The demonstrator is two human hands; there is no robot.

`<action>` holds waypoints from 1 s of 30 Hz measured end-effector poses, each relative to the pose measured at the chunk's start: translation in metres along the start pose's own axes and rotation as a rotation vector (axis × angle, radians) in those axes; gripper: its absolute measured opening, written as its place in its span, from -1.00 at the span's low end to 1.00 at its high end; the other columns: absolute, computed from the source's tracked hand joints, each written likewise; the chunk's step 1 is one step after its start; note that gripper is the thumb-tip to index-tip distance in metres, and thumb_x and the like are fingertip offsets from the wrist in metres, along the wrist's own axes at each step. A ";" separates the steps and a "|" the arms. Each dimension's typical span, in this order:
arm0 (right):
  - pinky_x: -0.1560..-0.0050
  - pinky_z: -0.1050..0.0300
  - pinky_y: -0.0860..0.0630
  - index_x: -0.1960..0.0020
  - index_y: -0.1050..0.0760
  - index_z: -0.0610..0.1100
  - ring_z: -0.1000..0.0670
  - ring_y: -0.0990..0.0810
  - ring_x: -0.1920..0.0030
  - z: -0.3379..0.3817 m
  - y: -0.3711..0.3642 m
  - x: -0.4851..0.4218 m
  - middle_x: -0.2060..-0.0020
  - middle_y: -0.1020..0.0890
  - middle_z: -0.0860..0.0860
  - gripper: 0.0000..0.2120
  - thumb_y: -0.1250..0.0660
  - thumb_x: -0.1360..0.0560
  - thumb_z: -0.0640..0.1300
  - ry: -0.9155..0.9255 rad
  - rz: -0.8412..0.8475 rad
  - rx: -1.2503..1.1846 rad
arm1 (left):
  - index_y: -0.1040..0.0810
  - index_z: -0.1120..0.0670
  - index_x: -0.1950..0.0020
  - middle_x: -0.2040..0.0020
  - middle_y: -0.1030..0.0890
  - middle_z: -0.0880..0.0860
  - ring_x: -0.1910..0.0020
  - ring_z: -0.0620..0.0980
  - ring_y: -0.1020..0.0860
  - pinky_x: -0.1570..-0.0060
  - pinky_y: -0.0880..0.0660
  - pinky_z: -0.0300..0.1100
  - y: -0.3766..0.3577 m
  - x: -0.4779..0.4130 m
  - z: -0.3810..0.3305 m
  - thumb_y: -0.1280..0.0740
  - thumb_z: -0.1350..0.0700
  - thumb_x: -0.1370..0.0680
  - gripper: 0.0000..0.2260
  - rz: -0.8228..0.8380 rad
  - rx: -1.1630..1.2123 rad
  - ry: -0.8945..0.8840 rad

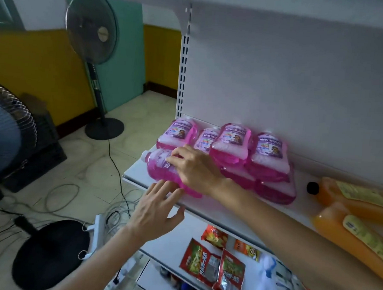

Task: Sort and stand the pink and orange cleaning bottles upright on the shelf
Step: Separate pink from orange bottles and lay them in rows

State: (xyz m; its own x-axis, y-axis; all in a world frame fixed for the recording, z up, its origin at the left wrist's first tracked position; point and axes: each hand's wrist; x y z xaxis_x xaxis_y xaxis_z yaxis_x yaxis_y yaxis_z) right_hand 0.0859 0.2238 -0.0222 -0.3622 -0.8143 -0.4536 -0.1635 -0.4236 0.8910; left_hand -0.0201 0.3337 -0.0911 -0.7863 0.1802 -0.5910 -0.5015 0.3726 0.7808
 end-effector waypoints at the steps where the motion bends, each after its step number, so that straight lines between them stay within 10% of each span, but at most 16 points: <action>1: 0.26 0.06 -0.59 0.07 -0.64 -0.25 -0.14 -0.61 0.14 0.003 0.000 0.001 0.17 -0.64 -0.13 -0.75 -0.44 -0.26 -0.40 0.006 -0.008 -0.011 | -0.56 0.11 -0.04 0.10 -0.55 0.04 0.12 0.01 -0.47 0.10 -0.43 -0.14 -0.001 -0.001 -0.004 -0.28 0.07 -0.44 -0.77 0.012 0.017 -0.016; 9: -0.06 0.16 -0.49 -0.15 -0.57 -0.18 -0.05 -0.60 -0.05 -0.017 0.057 0.047 -0.05 -0.65 -0.05 -0.73 -0.27 -0.48 -0.27 -0.272 -0.203 -0.188 | -0.53 0.11 -0.03 0.03 -0.55 0.04 0.07 0.01 -0.47 0.12 -0.44 -0.13 -0.022 -0.039 -0.066 -0.28 0.06 -0.45 -0.78 0.058 0.186 -0.253; 17: 0.12 0.13 -0.51 -0.03 -0.60 -0.15 0.01 -0.59 0.13 -0.059 0.143 0.183 0.08 -0.65 -0.01 -0.79 -0.27 -0.45 -0.22 -0.732 -0.386 0.005 | -0.45 0.08 -0.12 -0.04 -0.53 0.09 0.06 0.03 -0.47 0.11 -0.47 -0.13 -0.068 -0.093 -0.172 -0.28 0.06 -0.43 -0.71 0.087 0.402 -0.464; 23: -0.24 0.12 -0.37 -0.37 -0.35 -0.01 0.05 -0.38 -0.30 -0.070 0.186 0.292 -0.28 -0.43 0.06 -0.44 -0.34 -0.44 0.18 -1.146 0.138 -0.054 | -0.37 0.06 -0.22 -0.19 -0.50 0.17 -0.08 0.18 -0.49 0.04 -0.51 0.06 -0.109 -0.126 -0.216 -0.27 -0.07 -0.39 -0.56 0.204 0.379 -0.461; 30: -0.34 0.05 -0.25 -0.51 0.05 0.00 0.01 -0.14 -0.38 -0.063 0.173 0.333 -0.41 -0.12 0.04 0.01 -0.49 -0.28 0.19 -1.013 0.354 -0.110 | -0.32 0.05 -0.34 -0.35 -0.41 0.10 -0.33 0.16 -0.30 -0.19 -0.40 0.20 -0.132 -0.129 -0.233 -0.22 -0.40 -0.30 -0.24 0.287 0.302 -0.370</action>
State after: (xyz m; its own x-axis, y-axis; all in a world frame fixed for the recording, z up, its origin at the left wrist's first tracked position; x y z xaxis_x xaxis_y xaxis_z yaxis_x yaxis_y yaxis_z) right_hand -0.0056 -0.1459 -0.0205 -0.9720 -0.2116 0.1023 0.1647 -0.3032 0.9386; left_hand 0.0634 0.0494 -0.0714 -0.6697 0.6002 -0.4373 -0.1176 0.4958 0.8604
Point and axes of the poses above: each hand's wrist, its own x-axis away from the middle knuckle, its own y-axis out of the back of the hand, z = x × y
